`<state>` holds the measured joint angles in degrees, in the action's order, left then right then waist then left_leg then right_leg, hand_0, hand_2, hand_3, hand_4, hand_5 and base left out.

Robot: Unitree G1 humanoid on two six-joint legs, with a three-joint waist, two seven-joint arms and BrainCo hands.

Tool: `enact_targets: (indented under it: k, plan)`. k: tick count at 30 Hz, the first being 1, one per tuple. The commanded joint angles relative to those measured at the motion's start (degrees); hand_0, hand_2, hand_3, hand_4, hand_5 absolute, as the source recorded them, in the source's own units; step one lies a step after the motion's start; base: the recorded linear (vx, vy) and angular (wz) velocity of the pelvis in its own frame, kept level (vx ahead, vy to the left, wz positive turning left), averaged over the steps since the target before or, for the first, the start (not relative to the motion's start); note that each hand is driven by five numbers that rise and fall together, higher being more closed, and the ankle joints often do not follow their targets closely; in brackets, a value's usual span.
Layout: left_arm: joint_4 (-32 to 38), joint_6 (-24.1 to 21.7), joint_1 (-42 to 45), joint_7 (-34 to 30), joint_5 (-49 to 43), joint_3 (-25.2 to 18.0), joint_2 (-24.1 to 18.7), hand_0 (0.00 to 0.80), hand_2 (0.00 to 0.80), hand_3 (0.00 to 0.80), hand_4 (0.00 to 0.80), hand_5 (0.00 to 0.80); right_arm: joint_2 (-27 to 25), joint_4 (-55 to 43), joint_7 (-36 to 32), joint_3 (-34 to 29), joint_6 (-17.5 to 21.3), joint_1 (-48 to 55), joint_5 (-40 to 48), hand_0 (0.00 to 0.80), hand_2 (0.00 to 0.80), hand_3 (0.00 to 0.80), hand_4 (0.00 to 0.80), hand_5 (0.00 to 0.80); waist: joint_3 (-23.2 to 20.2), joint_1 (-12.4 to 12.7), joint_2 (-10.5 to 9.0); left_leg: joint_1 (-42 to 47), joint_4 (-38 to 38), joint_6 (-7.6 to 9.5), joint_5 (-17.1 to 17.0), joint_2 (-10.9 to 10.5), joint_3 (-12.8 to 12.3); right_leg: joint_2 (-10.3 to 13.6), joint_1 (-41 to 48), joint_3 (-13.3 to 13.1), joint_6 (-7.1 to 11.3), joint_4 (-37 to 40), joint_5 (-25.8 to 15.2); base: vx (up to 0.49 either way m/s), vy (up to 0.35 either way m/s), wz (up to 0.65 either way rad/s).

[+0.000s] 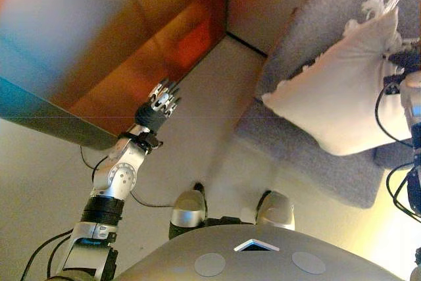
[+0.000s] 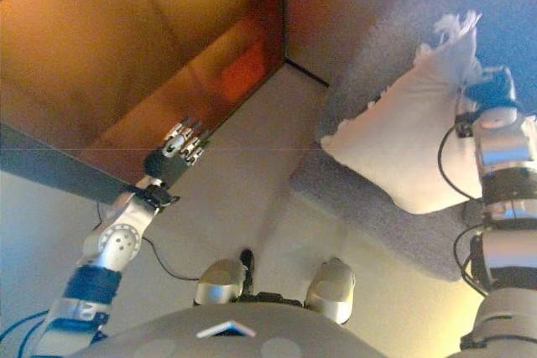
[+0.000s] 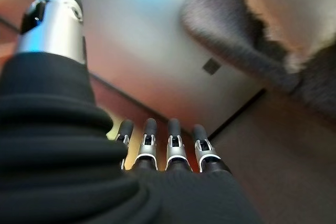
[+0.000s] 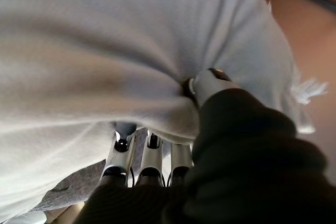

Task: Pick up the cushion and take it to the sofa

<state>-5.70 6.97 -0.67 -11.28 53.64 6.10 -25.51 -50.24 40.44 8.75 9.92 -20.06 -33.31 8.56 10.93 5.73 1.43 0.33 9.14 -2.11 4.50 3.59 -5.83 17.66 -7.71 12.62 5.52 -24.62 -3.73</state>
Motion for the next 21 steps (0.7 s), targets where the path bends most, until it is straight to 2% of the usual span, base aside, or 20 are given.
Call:
enact_targets:
  k: [1, 3, 5, 6, 8, 13, 21]
  plan:
    - [3.4, -1.0, -0.7, -1.1, -0.2, 2.6, -1.8, 0.0, 0.0, 0.0, 0.0, 0.0, -3.5, 1.1, 6.2, -0.5, 3.7, -7.2, -0.2, 0.8, 0.8, 0.8, 0.8, 0.8, -3.6, 0.6, -3.35, -2.5, -1.5, -0.39, -2.3, -2.1, 2.8, -1.2, 1.3, -2.9, 2.62, 2.4, -1.4, 0.159, -0.334, 0.25]
    - [4.0, -1.3, -0.6, -1.5, -0.3, 2.3, -2.6, 0.0, 0.0, 0.0, 0.0, 0.0, -3.8, 1.6, 7.7, -0.9, 4.1, -6.4, 1.3, 0.8, 0.8, 0.8, 0.8, 0.8, -2.9, 0.1, -4.49, -2.8, -0.4, -1.39, -0.8, -1.6, 4.1, -0.7, 1.5, -4.7, 3.87, 10.8, -3.2, 0.126, -0.381, 0.25]
    - [4.1, -1.4, -1.5, -2.3, -0.3, 2.2, -3.5, 0.0, 0.0, 0.0, 0.0, 0.0, -3.6, 2.4, 9.3, -1.8, 4.3, -5.4, 1.9, 0.8, 0.8, 0.8, 0.8, 0.8, -2.2, -0.6, -5.45, -3.1, 0.3, -2.32, 1.0, -0.4, 5.1, 0.1, 0.6, -7.0, 5.89, 18.1, -6.7, 0.137, -0.375, 0.34]
    - [4.1, -1.4, -1.7, -2.5, -0.4, 1.9, -3.8, 0.0, 0.0, 0.0, 0.0, 0.0, -3.6, 2.8, 9.5, -2.1, 4.3, -5.2, 1.9, 0.8, 0.8, 0.8, 0.8, 0.8, -1.9, -0.8, -5.7, -3.0, 0.6, -2.56, 1.6, 0.2, 5.2, 0.4, 0.5, -7.3, 6.5, 19.6, -7.8, 0.181, -0.284, 0.43]
    - [4.6, -1.7, -1.1, -2.5, -0.9, 1.3, -4.0, 0.0, 0.0, 0.0, 0.0, 0.0, -4.4, 3.9, 9.1, -2.6, 4.1, -5.1, 2.7, 0.8, 0.8, 0.8, 0.8, 0.8, -2.1, -0.6, -6.15, -2.3, 0.6, -3.12, 2.2, 1.9, 4.9, 0.2, 1.3, -6.3, 7.54, 22.0, -8.0, 0.207, -0.22, 0.43]
    - [6.1, 0.2, 2.3, -1.7, -0.6, -1.6, -4.0, 0.0, 0.0, 0.0, 0.0, 0.0, -4.8, 3.8, 8.6, -5.1, 3.4, -1.2, 2.6, 0.8, 0.8, 0.8, 0.8, 0.8, -3.8, -0.4, -6.3, -1.4, 1.1, -4.28, 1.6, 5.0, 4.1, -1.4, 3.9, -5.2, 7.27, 20.9, -4.6, 0.244, -0.104, 0.03]
    - [7.4, 0.2, 4.8, -3.6, 0.2, -3.4, -4.5, 0.0, 0.0, 0.0, 0.0, 0.0, -5.0, 3.4, 9.8, -6.2, 4.0, 2.4, -2.0, 0.8, 0.8, 0.8, 0.8, 0.8, -3.8, -0.4, -5.08, -0.7, 0.4, -5.45, 0.1, 6.7, 4.2, -2.3, 4.8, -4.7, 7.03, 19.0, -1.4, 0.164, -0.035, 0.02]
